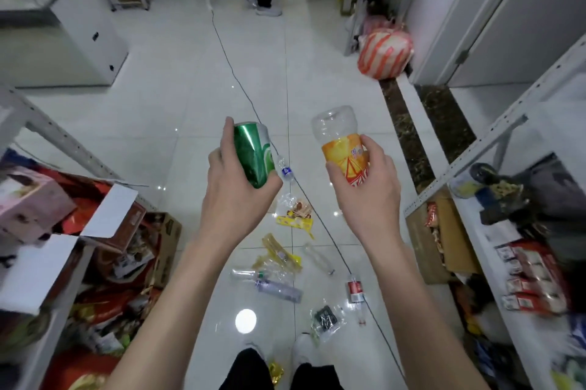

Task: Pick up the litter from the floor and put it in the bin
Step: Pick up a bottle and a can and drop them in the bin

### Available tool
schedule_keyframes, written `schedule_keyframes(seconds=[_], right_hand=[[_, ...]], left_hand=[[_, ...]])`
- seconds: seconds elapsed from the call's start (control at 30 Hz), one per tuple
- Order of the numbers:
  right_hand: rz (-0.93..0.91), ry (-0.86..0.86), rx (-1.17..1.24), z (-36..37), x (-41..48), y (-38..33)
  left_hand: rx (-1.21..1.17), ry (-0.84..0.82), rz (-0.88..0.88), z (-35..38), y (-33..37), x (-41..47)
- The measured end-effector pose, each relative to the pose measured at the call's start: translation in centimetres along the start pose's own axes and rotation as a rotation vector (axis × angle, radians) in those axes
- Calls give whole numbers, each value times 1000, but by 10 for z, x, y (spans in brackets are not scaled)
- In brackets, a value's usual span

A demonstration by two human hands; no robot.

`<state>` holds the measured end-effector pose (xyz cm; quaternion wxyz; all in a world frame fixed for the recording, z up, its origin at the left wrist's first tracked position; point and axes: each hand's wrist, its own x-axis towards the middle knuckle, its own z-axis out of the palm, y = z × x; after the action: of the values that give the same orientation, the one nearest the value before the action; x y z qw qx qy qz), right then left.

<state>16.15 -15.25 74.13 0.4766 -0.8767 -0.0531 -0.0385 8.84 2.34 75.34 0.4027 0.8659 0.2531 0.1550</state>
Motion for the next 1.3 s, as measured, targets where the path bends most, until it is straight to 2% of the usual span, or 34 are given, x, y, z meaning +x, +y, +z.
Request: schedule_keyframes(seconds=[0.17,0.33,0.5,0.63,1.0,1.17,1.3], right_hand=[[8,46,-11,-39,-61,-19],[99,144,-29,-55,-148,-17],[287,248,-36,-61,-251,-8],[418,341,-67,-75,-325,2],[600,718,-96,-160,-481,33],[705,887,-109,-218,-581,57],[790,1019,-102,-261,-677,78]], left_hand=[[-66,-17,47,-37,12,-48],[-137,-136,85,-66,-11,-107],[-160,-345,112,-77,-57,-166],[-144,-519,133,-71,-68,-211],[-171,-905,401,-15,-15,-347],[-183,-1058,571,13,18,-453],[-168,-1193,626,30,34,-557]])
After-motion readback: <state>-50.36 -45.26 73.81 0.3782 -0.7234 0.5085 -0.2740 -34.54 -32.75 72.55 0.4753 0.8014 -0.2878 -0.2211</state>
